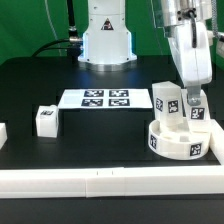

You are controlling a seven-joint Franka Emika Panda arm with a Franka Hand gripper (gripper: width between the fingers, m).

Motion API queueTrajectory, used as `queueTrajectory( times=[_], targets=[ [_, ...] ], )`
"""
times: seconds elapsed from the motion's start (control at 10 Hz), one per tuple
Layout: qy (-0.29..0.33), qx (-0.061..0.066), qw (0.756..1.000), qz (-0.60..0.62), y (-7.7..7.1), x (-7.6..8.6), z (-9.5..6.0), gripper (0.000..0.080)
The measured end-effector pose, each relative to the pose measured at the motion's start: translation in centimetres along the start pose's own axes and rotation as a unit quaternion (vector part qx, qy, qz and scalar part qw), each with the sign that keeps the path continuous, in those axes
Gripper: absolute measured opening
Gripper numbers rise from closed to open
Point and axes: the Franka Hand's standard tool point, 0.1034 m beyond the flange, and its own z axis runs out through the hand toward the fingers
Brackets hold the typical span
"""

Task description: Assemble stool

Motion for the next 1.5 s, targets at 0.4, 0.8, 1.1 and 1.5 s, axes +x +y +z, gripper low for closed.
queueTrajectory(
  times=[0.4, 0.8, 1.1, 1.5],
  targets=[
    [-0.022, 0.021, 0.977, 0.210, 0.5, 0.3, 0.1, 0.0337],
    [-0.049, 0.042, 0.920, 0.387, 0.6, 0.7, 0.0, 0.0337],
    [-0.055, 0.041, 0.912, 0.404, 0.8, 0.5, 0.0, 0.0337],
    [-0.065, 0.049, 0.924, 0.373, 0.1, 0.4, -1.4, 0.0560]
  ],
)
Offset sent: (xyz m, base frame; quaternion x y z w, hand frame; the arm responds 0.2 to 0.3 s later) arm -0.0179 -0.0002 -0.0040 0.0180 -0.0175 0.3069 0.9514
